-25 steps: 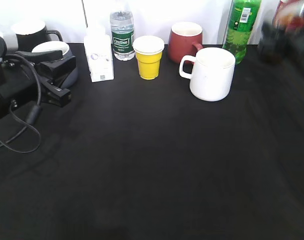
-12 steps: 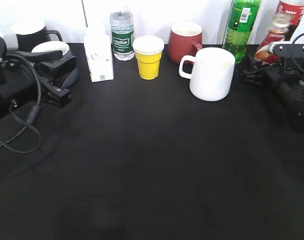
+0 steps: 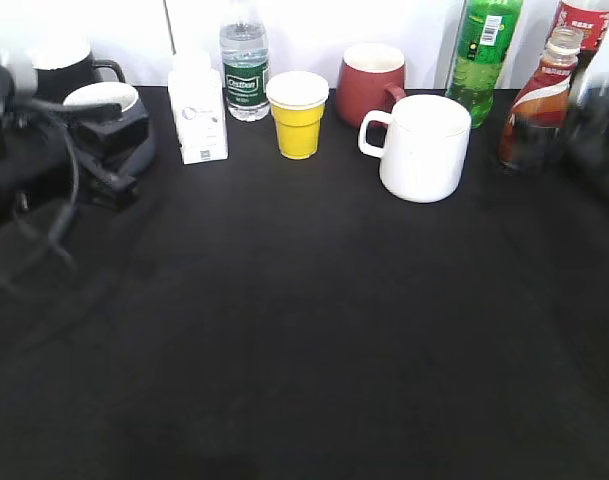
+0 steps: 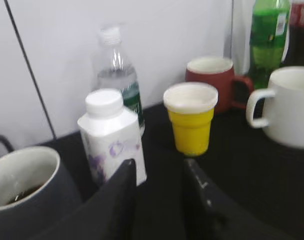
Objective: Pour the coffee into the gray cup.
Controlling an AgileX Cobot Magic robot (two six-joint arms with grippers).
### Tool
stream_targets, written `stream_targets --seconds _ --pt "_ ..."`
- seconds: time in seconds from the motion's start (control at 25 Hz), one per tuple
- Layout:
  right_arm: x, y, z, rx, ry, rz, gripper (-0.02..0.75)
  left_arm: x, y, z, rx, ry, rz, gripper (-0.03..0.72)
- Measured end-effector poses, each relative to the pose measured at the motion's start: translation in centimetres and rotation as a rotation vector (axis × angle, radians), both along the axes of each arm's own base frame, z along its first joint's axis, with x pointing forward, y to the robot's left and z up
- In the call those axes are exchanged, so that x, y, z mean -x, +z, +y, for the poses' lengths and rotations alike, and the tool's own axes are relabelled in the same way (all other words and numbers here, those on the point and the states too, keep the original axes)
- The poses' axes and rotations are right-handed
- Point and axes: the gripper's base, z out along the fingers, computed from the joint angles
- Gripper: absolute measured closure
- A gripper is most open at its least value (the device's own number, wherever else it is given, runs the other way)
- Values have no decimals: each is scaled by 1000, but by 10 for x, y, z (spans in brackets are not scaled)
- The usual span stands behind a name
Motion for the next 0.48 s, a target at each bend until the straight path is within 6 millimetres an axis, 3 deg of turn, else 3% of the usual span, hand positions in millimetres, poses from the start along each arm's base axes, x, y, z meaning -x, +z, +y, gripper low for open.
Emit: stream_targets --seconds 0.12,0.2,0.28,0.36,0.48 --pt "15 48 1 63 39 165 139 -8 29 3 -103 59 155 437" --pt "31 59 -2 111 29 427 141 -6 36 9 -197 112 365 383" --pt "47 62 1 103 14 680 146 4 35 15 -247 149 562 300" --pt "58 71 14 86 37 866 152 17 25 19 -277 167 764 265" --pt "69 102 20 92 57 1041 154 44 17 27 -382 175 1056 230"
